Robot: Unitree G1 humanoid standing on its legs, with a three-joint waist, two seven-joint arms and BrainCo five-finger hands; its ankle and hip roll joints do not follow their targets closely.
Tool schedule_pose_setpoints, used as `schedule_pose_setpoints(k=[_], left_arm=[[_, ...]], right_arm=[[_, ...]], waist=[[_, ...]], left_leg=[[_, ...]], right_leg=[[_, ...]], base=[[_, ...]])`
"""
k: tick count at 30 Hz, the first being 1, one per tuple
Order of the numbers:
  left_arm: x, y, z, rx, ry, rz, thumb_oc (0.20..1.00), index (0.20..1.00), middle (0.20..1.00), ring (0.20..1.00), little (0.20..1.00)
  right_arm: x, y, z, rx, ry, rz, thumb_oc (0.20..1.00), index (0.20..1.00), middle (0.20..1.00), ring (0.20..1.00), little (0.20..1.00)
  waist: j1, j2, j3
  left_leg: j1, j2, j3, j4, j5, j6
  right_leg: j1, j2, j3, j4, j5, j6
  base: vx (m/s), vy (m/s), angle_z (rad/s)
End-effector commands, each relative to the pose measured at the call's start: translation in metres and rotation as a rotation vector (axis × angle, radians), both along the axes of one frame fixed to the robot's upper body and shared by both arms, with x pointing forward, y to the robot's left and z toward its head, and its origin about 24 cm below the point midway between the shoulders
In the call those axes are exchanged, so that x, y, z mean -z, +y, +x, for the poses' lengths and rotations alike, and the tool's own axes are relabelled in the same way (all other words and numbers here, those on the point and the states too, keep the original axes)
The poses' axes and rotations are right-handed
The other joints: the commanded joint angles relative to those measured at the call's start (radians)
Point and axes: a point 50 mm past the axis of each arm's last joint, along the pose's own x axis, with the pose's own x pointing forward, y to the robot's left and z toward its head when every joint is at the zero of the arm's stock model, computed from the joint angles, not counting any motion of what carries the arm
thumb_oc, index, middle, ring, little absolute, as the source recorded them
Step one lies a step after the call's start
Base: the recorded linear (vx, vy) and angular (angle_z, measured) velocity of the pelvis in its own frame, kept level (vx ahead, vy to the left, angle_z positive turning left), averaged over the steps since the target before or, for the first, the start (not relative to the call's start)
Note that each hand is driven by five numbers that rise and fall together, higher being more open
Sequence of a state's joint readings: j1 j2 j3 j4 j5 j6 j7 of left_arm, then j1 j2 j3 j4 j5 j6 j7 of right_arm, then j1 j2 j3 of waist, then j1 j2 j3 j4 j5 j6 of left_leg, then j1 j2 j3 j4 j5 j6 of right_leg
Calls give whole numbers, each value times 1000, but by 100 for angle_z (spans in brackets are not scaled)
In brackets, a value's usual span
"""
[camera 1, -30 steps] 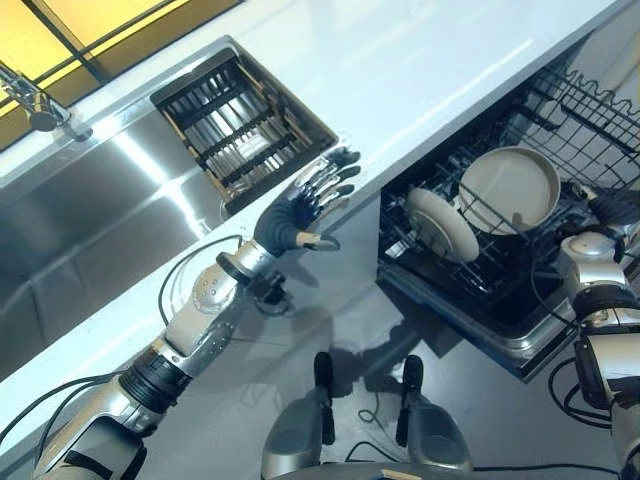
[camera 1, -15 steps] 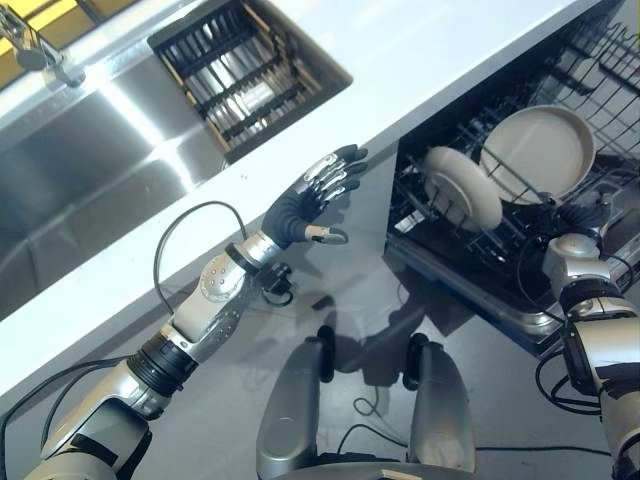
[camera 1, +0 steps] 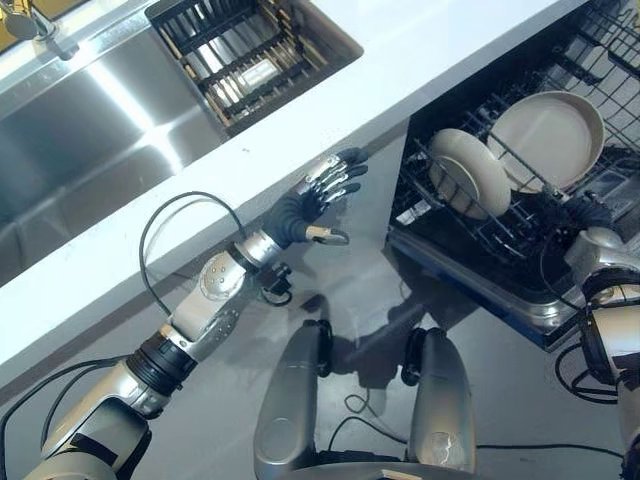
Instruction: Pick up plates and place into dishwasher.
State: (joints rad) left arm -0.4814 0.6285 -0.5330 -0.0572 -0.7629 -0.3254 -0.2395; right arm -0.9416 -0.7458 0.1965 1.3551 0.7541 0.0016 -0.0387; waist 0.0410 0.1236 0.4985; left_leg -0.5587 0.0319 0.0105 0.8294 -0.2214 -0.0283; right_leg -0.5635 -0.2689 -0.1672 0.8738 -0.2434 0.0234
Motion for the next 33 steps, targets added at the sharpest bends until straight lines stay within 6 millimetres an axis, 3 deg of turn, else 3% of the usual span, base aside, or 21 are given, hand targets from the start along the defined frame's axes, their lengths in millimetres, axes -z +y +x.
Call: schedule_pose_setpoints(k=[1,2,9,10,12,13,14,18,28,29,33], left_arm=[[-21,2,-8,50,-59,-69,1000,1000,1000,1000,1000],[-22,2,-8,50,-60,-68,1000,1000,1000,1000,1000],[-25,14,-4,37,-37,-44,1000,1000,1000,1000,1000],[-25,16,-3,35,-28,-40,1000,1000,1000,1000,1000],[-26,19,-2,35,-21,-39,1000,1000,1000,1000,1000],[-27,21,-1,38,-19,-36,1000,1000,1000,1000,1000],[-27,21,-1,40,-18,-33,1000,1000,1000,1000,1000],[-31,25,-1,50,-23,-28,1000,1000,1000,1000,1000],[-34,34,3,28,-14,-25,1000,1000,1000,1000,1000],[-34,34,3,29,-16,-26,1000,1000,1000,1000,1000],[-35,35,1,46,-22,-36,1000,1000,1000,1000,1000]], right_arm=[[-17,62,34,-358,-279,158,1000,1000,1000,1000,1000],[-18,62,35,-361,-286,162,1000,1000,1000,1000,1000],[-86,78,48,-524,-535,184,1000,1000,1000,1000,1000],[-95,80,49,-548,-558,191,1000,1000,1000,1000,1000],[-106,83,49,-590,-595,211,1000,1000,1000,1000,1000],[-110,84,50,-603,-602,201,1000,1000,1000,1000,1000],[-115,87,51,-614,-608,197,1000,1000,1000,1000,1000],[-138,93,53,-638,-648,197,1000,1000,1000,1000,1000],[-169,82,49,-569,-735,197,1000,1000,1000,1000,1000],[-171,80,48,-563,-743,199,1000,1000,1000,1000,1000],[-174,72,45,-522,-757,216,1000,1000,1000,1000,1000]], waist=[[57,10,15],[56,9,15],[72,-8,2],[78,-11,-3],[82,-13,-6],[85,-15,-7],[89,-16,-12],[101,-18,-20],[118,-23,-37],[118,-23,-34],[117,-26,-40]], left_leg=[[27,-67,43,36,-156,120],[16,-65,48,25,-126,123],[-23,-62,35,65,-137,124],[-18,-66,27,84,-170,119],[-21,-66,25,93,-173,120],[-33,-65,29,85,-143,122],[-26,-67,23,96,-172,118],[-31,-71,17,107,-174,116],[-10,-73,12,86,-164,113],[-17,-71,19,78,-139,116],[-23,-70,21,83,-143,115]], right_leg=[[26,51,-17,64,-105,-77],[17,48,-27,51,-79,-87],[-18,49,-30,87,-87,-85],[-12,53,-22,104,-116,-75],[-15,52,-24,113,-119,-75],[-23,47,-36,102,-93,-86],[-16,51,-27,113,-119,-75],[-17,48,-31,121,-122,-77],[11,42,-41,105,-117,-79],[6,38,-51,95,-95,-89],[-3,39,-49,95,-92,-88]], base=[[33,-60,-9],[-45,-54,-12],[29,-72,-2],[103,-62,-1],[39,-74,-3],[51,-88,-1],[30,-71,8],[45,-43,11],[9,-4,7],[-93,17,10],[-55,33,4]])
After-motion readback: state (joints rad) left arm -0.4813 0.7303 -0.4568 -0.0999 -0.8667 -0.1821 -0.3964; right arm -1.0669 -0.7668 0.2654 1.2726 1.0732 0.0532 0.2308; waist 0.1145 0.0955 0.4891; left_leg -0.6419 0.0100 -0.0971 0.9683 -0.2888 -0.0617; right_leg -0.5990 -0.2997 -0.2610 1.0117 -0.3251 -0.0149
